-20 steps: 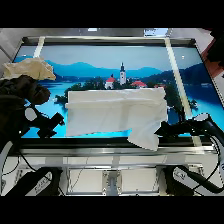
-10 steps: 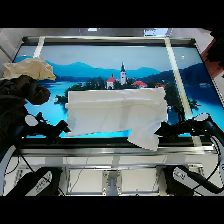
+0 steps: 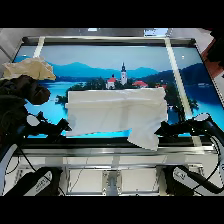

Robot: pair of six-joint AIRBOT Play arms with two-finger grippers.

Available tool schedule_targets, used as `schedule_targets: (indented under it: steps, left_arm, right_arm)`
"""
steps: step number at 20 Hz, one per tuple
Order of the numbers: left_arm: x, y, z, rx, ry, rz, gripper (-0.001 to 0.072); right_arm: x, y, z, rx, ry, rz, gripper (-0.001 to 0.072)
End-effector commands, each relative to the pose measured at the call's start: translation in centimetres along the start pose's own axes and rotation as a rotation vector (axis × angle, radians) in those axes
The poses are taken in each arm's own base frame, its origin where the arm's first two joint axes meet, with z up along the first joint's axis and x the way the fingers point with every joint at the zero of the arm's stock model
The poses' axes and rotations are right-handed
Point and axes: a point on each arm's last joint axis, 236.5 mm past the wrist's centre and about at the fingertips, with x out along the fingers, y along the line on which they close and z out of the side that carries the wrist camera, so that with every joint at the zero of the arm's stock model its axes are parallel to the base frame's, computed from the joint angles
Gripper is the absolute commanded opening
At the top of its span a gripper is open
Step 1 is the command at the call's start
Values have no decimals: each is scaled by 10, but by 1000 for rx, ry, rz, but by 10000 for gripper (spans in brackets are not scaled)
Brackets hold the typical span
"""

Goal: Fold the shirts.

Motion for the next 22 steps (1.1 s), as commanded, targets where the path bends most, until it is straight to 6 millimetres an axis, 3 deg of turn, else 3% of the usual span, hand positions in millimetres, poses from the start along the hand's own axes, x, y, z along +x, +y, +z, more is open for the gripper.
schedule_targets:
  steps: [1,7,8,9,10,11,14,17,22]
  left_arm:
    - [1,-2,3,-4,-10,-7,461]
    - [7,4,-5,-28,15,-6,457]
    - [8,5,-7,-29,20,-2,326]
    - [8,5,-7,-31,19,-2,126]
    - [8,4,-6,-35,14,-8,47]
    - [8,0,-4,-38,8,-25,13]
    - [4,-16,2,9,-12,-83,12]
    - [-27,-49,18,190,-75,-142,12]
    - [-123,-122,58,375,-339,-284,12]
  right_arm:
    - [0,1,1,-2,-3,3,29]
    - [0,0,3,-2,-11,-1,29]
    - [0,0,3,-2,-12,-1,29]
    - [0,0,3,-2,-12,-1,29]
    - [0,0,3,-2,-12,-1,28]
    - [-1,0,3,-4,-14,-1,29]
    - [-6,8,4,-25,-14,15,27]
    - [-33,30,11,-112,-35,24,27]
    - [-82,52,21,-177,-96,-47,27]
